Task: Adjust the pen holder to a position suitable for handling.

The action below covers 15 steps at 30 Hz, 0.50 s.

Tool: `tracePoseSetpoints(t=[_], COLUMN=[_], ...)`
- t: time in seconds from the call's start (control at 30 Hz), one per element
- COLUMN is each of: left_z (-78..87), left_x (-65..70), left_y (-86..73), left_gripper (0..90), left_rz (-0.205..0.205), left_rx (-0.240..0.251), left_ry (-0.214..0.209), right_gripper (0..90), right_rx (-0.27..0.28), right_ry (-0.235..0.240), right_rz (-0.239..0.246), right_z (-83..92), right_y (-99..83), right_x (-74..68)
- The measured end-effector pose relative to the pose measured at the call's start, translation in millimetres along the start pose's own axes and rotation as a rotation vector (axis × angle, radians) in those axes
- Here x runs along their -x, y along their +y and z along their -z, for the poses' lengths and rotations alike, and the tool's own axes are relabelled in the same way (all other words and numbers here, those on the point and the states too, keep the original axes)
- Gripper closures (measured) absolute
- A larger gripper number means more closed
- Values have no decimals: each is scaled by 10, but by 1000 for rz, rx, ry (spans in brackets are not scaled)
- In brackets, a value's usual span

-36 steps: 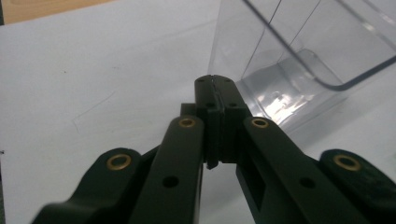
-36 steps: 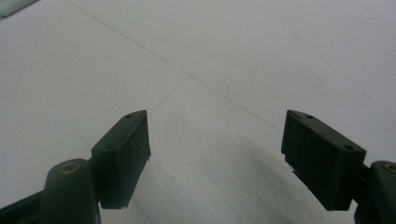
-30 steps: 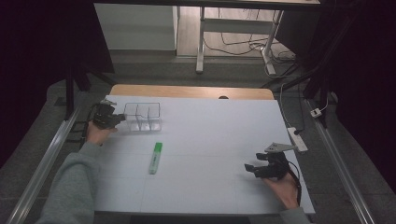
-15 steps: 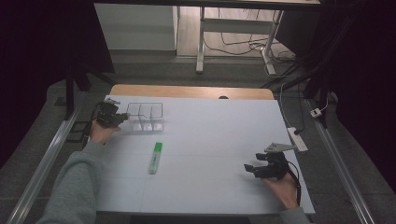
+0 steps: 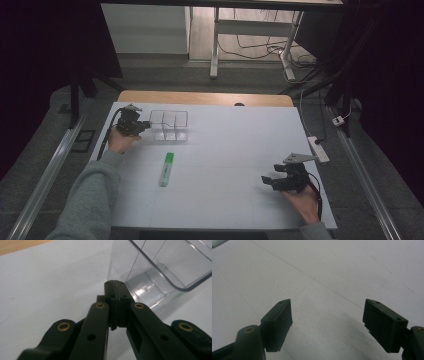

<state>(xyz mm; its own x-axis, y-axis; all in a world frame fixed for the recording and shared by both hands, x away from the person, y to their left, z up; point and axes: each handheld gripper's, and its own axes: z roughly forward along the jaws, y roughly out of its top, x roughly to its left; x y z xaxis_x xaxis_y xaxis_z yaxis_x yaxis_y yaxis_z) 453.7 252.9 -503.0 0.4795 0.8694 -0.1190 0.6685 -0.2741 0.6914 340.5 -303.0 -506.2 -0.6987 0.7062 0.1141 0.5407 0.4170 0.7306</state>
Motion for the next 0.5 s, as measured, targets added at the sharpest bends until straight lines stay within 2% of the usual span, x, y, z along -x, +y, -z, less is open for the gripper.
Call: tracePoseSetpoints(t=[0.23, 0.5], left_z=[-80, -187], left_x=[129, 352], left_y=[69, 168], left_gripper=[889, 889], left_rz=[-3, -44], left_rx=[-2, -13], left_ry=[-28, -64], right_gripper=[228, 228], right_rx=[-2, -6], right_ry=[-1, -3], right_rz=[-1, 2], right_z=[-1, -5], right_y=[-1, -2], right_x=[-3, -2])
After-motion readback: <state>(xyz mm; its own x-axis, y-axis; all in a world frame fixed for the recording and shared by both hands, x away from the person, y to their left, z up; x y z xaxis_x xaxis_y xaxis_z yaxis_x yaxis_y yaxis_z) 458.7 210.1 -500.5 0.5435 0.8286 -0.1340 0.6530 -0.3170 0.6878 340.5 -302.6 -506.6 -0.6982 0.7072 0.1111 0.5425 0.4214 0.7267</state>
